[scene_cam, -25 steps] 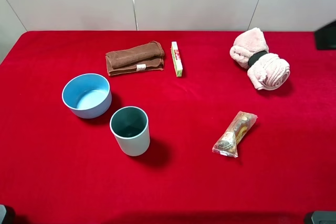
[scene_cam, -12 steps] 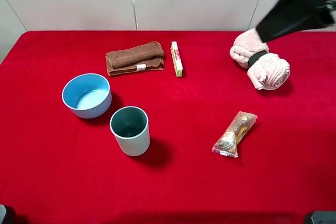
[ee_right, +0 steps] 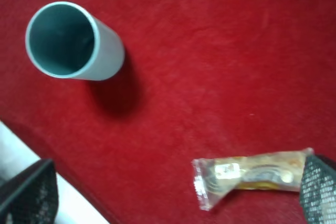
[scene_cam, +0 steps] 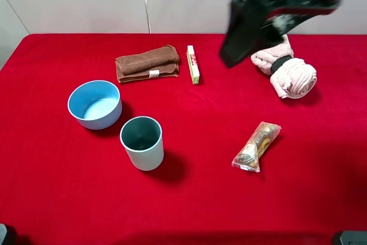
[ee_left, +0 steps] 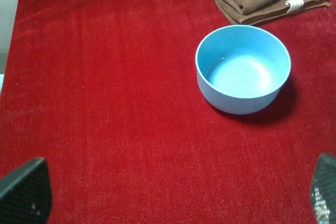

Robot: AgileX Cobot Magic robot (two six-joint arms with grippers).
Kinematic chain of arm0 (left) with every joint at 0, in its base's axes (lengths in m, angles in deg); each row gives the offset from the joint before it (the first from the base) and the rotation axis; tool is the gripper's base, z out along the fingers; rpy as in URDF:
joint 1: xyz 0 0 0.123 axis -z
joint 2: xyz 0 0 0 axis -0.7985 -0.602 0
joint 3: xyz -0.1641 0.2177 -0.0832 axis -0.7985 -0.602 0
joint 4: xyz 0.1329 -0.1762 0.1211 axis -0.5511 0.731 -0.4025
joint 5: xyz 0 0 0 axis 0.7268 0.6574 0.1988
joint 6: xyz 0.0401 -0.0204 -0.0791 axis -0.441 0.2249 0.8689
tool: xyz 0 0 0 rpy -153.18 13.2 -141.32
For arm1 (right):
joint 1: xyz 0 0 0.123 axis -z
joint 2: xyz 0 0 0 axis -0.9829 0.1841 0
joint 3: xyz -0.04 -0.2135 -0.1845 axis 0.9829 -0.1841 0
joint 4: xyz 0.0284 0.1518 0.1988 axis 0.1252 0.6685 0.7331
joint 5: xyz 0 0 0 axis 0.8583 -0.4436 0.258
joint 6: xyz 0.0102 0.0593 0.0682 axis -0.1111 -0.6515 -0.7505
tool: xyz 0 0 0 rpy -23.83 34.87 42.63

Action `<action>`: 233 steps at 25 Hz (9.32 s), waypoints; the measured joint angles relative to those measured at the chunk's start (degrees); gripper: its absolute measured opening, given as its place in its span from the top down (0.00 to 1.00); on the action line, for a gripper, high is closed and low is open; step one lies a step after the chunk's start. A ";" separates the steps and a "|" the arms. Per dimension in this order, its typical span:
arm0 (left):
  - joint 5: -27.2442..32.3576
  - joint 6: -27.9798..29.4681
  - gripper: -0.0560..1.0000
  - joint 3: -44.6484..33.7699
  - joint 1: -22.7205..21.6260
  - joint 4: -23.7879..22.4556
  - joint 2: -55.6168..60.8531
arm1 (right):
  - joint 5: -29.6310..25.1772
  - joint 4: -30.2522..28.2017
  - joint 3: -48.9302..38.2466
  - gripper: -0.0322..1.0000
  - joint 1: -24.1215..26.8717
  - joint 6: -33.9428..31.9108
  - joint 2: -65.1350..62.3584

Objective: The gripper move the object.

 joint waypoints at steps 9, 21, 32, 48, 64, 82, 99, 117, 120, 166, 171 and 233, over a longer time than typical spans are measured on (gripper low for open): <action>0.00 0.05 0.02 0.00 0.00 0.00 0.00 | 0.97 -0.40 2.34 0.30 -8.16 -4.97 9.11; 0.00 0.05 0.02 0.00 0.00 0.00 0.00 | 6.32 1.51 2.34 0.30 -9.57 -6.12 17.37; 0.00 0.05 0.02 0.00 0.00 0.00 0.00 | 10.86 1.77 3.90 0.30 -9.57 -6.14 23.71; 0.00 0.05 0.02 0.00 0.00 0.00 0.00 | 15.45 0.93 4.50 0.30 -9.57 -5.55 31.01; 0.00 0.05 0.02 0.00 0.00 0.00 0.00 | 16.92 1.51 4.52 0.30 -9.57 -5.51 37.49; 0.00 0.05 0.02 0.00 0.00 0.00 0.00 | 18.35 1.74 4.52 0.30 -11.55 -6.98 40.81; 0.00 0.00 0.02 0.00 0.00 0.00 0.00 | 18.19 -0.89 4.52 0.85 -11.55 -11.35 40.80; 0.00 0.00 0.02 0.00 0.00 0.00 0.00 | 16.73 -0.25 4.80 0.96 -11.60 -11.55 40.49; 0.00 0.00 0.02 0.00 0.00 0.00 0.00 | 15.30 -0.99 4.80 0.96 -11.60 -11.55 40.03; 0.00 0.00 0.02 0.00 0.00 0.00 0.00 | -1.03 -9.20 19.37 0.96 4.63 -5.71 33.64; 0.00 0.00 0.02 0.00 0.00 0.00 0.00 | 1.21 -9.20 19.37 0.96 7.59 -4.74 33.64; 0.00 0.06 0.02 0.00 0.00 0.00 0.00 | 9.28 -12.91 24.99 0.44 21.82 -1.21 48.61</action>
